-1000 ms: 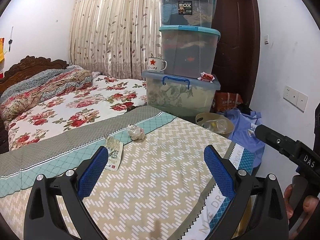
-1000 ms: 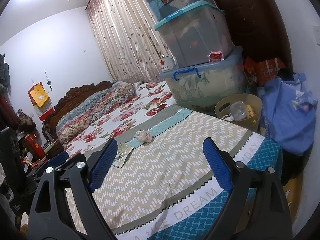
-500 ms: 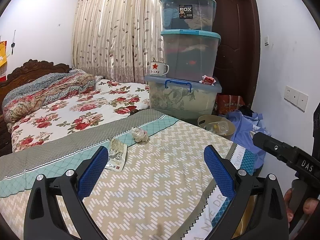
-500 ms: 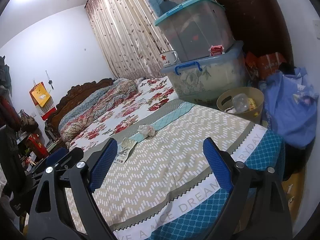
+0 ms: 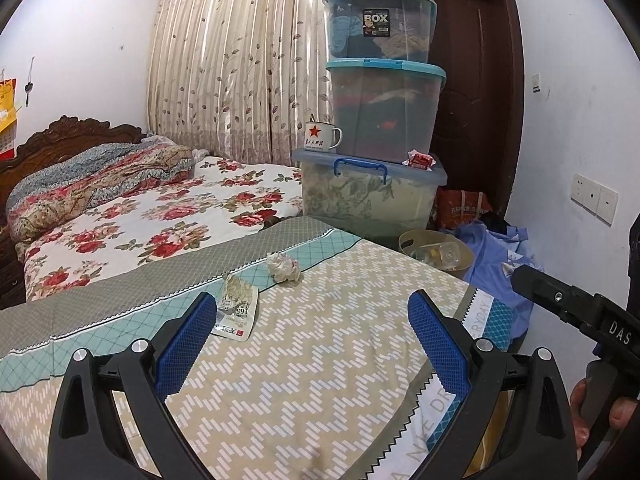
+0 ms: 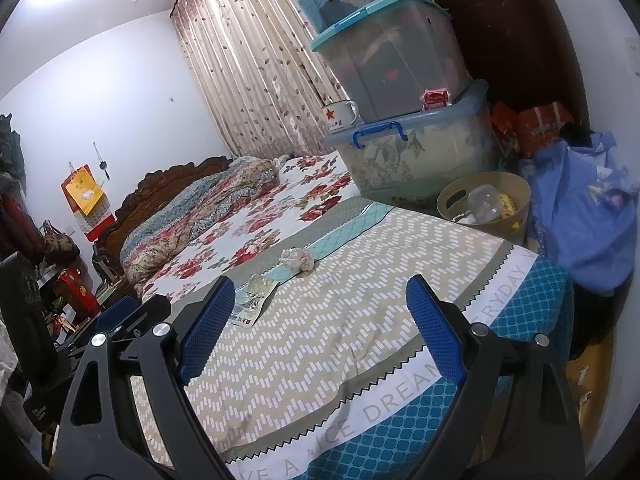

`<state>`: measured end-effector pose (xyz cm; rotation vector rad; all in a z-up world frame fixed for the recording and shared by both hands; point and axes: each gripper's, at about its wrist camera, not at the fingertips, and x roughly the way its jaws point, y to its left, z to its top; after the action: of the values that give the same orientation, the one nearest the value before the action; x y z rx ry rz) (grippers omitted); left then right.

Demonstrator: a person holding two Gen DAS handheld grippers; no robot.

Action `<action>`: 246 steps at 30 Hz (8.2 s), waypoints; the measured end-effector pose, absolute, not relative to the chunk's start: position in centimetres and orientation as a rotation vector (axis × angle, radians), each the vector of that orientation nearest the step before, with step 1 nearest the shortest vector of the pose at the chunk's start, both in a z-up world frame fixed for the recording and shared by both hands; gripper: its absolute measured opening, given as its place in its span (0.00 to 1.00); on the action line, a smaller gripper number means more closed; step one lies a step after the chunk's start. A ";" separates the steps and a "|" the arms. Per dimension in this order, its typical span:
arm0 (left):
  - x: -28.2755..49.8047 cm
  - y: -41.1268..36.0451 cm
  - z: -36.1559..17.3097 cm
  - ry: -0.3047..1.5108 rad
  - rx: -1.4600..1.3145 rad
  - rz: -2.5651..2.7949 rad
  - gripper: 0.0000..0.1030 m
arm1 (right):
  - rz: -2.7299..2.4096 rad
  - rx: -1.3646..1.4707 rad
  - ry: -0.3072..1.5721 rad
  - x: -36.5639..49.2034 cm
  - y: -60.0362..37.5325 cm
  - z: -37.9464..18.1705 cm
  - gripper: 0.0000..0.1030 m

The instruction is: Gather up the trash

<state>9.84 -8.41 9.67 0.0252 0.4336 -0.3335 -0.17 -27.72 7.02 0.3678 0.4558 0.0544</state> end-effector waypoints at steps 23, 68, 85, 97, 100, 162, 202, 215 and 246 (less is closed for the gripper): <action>10.3 -8.0 9.3 0.454 0.018 -0.315 0.90 | 0.094 0.355 0.467 0.1 -26.6 6.8 0.79; 27.3 -4.9 -2.2 0.930 0.035 -0.225 0.44 | 0.317 -0.055 0.991 36.0 -16.1 -5.9 0.53; 16.5 -7.0 0.8 0.882 -0.047 -0.455 0.43 | 0.547 0.110 0.912 12.2 -22.5 -3.8 0.39; 26.6 -26.8 6.9 0.859 0.108 -0.759 0.41 | 0.198 0.244 0.632 13.3 -41.4 2.6 0.39; 30.8 -32.4 7.0 0.866 0.133 -0.791 0.41 | 0.086 0.265 0.598 16.2 -47.7 3.4 0.40; 5.6 -12.1 15.5 0.418 0.108 -0.341 0.92 | -0.201 0.303 0.359 -8.4 -26.2 10.8 0.97; 3.0 -12.6 17.2 0.311 0.177 -0.185 0.92 | -0.190 0.348 0.295 -10.3 -27.8 11.9 0.97; 2.2 -12.4 17.8 0.276 0.175 -0.153 0.92 | -0.173 0.345 0.289 -10.5 -27.2 12.0 0.97; 1.5 -12.8 17.6 0.309 0.156 -0.113 0.92 | -0.172 0.351 0.295 -11.3 -27.4 11.7 0.97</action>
<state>1.46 -12.76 17.60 0.1563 0.3094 -0.1125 -11.30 -27.36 11.68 0.3509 0.2949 -0.1717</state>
